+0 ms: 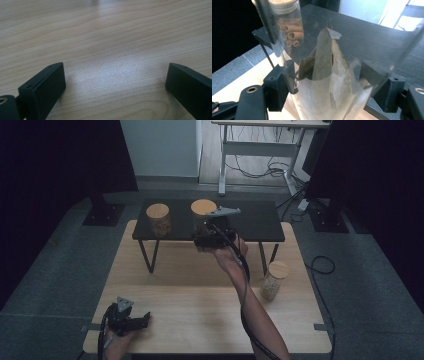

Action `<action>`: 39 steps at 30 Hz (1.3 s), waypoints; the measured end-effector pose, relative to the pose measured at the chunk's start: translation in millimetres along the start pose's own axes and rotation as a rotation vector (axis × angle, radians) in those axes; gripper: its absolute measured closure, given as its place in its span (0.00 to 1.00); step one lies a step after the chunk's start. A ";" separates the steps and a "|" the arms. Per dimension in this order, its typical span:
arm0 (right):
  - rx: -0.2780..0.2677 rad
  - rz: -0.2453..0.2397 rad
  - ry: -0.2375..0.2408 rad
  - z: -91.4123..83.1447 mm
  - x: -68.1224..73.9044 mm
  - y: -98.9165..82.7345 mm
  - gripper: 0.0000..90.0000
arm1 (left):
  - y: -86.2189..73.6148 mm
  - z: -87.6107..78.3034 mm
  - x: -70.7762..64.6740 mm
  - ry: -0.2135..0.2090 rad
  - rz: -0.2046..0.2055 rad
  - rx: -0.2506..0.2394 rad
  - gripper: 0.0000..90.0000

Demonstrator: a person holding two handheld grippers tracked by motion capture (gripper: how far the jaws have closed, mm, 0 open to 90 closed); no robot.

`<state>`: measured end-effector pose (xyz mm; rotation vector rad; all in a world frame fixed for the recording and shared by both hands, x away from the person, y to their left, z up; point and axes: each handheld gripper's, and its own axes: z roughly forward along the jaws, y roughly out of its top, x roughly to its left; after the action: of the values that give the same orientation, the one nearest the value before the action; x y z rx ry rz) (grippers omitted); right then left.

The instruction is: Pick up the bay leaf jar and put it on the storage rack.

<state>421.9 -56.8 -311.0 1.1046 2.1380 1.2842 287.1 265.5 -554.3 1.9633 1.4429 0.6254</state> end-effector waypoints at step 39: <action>-0.026 -0.032 -0.090 26.2 -21.4 16.3 0.28 | 0.3 0.4 0.0 -0.001 -0.003 -0.003 0.03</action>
<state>459.5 -55.4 -310.8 1.0918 2.0594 1.2215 287.6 265.4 -554.4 1.9586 1.4439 0.6243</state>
